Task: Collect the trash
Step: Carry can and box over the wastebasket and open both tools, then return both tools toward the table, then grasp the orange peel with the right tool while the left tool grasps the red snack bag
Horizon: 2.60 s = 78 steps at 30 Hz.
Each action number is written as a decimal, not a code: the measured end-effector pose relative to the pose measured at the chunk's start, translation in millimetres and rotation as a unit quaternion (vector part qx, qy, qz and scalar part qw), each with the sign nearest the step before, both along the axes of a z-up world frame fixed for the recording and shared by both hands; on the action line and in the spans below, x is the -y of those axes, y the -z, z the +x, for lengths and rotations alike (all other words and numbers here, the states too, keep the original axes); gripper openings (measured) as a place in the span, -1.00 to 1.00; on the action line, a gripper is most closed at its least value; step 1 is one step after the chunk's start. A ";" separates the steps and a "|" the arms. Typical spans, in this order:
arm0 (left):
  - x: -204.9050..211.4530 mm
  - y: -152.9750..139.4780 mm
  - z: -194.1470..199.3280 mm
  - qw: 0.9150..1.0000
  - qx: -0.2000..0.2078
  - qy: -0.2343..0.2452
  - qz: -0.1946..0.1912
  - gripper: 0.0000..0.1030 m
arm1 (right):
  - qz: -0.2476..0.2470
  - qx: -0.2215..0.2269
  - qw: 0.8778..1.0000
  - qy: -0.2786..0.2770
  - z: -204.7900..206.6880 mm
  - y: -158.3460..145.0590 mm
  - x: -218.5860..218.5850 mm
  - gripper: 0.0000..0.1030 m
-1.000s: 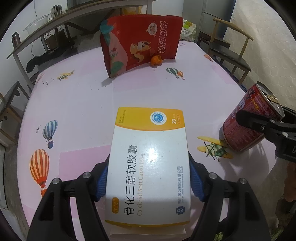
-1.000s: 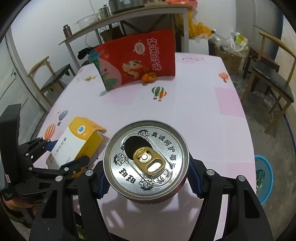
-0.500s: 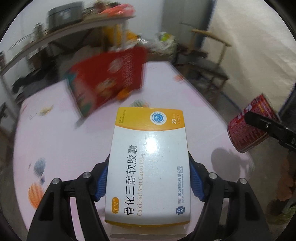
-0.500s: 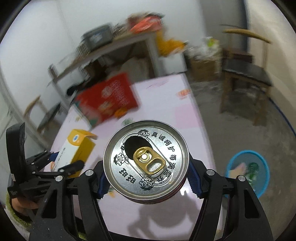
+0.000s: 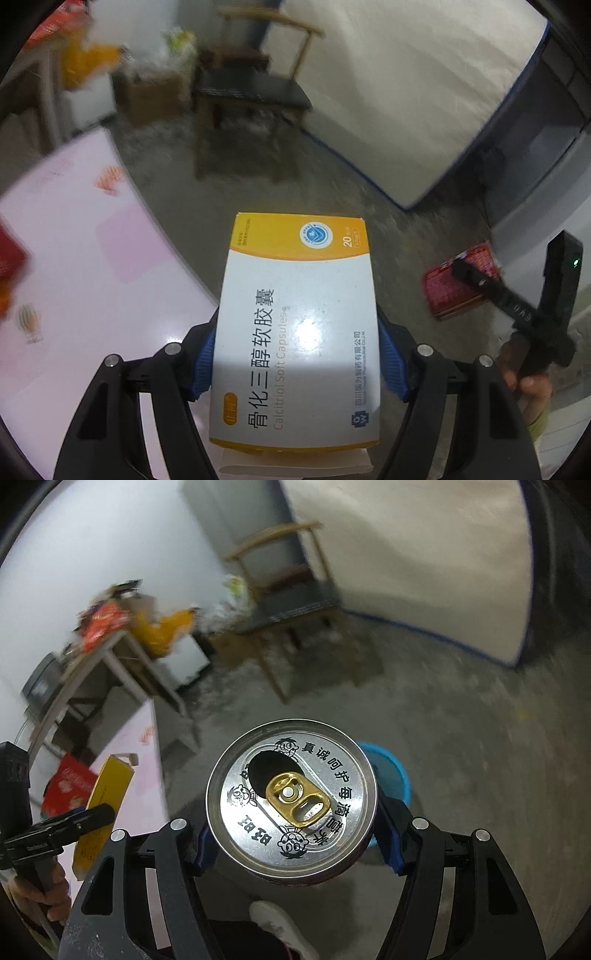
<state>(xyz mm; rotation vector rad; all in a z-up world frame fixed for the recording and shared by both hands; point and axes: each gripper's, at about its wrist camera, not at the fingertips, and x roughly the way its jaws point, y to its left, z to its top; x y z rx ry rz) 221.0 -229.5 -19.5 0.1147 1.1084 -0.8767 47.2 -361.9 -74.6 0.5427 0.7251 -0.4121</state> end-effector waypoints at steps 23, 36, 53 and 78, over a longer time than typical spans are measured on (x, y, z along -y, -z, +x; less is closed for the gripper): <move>96.6 58.7 45.0 0.998 -0.027 -0.037 0.045 0.76 | 0.085 -0.108 0.986 0.091 64.7 151.1 110.4 0.62; 14.7 13.7 6.8 0.999 0.023 -0.046 0.003 0.76 | 0.094 -0.081 0.989 0.086 19.6 130.1 98.4 0.62; -217.6 -21.0 -43.7 0.973 0.091 -0.198 -0.074 0.89 | 0.063 0.028 0.990 -0.123 63.8 1.9 -34.7 0.78; -389.2 -15.6 43.9 0.925 0.201 -0.318 -0.045 0.83 | -0.037 -0.012 0.892 -0.450 308.2 25.7 -359.9 0.56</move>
